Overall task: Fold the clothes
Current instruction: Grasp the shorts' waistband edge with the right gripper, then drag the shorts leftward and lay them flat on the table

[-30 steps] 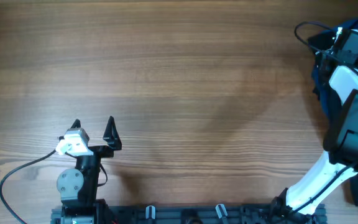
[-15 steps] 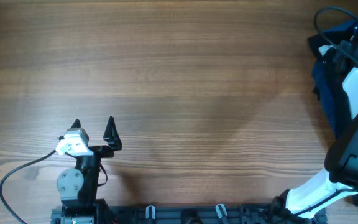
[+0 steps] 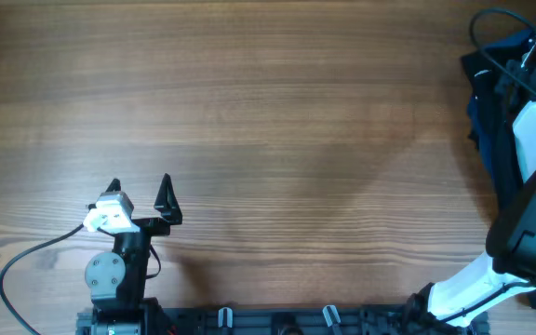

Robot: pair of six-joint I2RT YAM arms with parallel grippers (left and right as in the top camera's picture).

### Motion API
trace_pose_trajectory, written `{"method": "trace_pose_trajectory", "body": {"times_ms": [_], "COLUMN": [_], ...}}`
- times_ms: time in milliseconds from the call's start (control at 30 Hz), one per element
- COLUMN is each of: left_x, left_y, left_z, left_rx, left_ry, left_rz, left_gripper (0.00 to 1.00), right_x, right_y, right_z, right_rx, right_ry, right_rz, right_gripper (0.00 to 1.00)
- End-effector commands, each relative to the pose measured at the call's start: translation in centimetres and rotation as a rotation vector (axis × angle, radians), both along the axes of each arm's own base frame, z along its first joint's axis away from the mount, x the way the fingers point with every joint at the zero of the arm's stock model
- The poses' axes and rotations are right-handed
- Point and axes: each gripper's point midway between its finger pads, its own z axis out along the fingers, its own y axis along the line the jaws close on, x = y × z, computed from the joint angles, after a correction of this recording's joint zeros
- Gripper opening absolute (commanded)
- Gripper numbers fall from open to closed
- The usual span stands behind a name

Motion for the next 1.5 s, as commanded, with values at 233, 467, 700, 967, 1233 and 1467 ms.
{"method": "trace_pose_trajectory", "body": {"times_ms": [233, 467, 700, 967, 1233, 1467], "left_x": [0.0, 0.0, 0.0, 0.0, 0.0, 0.0], "left_y": [0.3, 0.3, 0.3, 0.3, 0.3, 0.3], "left_z": [-0.3, -0.3, -0.3, -0.3, -0.3, -0.3], "left_rx": [0.01, 0.01, 0.01, 0.01, 0.01, 0.01], "left_ry": [0.007, 0.007, 0.007, 0.007, 0.007, 0.007], "left_rz": [0.015, 0.015, 0.015, 0.015, 0.015, 0.015], "left_gripper": [1.0, 1.0, 1.0, 1.0, 1.0, 1.0], "right_x": [1.4, 1.5, 3.0, 2.0, 0.1, -6.3], "right_y": [3.2, 10.2, 23.2, 38.5, 53.9, 64.2], "right_z": [6.6, 15.0, 15.4, 13.1, 4.2, -0.6], "right_rx": [0.013, -0.031, 0.12, 0.347, 0.624, 0.759], "right_ry": [-0.159, -0.318, -0.354, -0.322, -0.161, -0.024], "right_rz": [0.115, 0.247, 0.489, 0.734, 1.008, 1.147], "right_gripper": [0.04, 0.04, 0.04, 0.04, 0.04, 0.06]}}
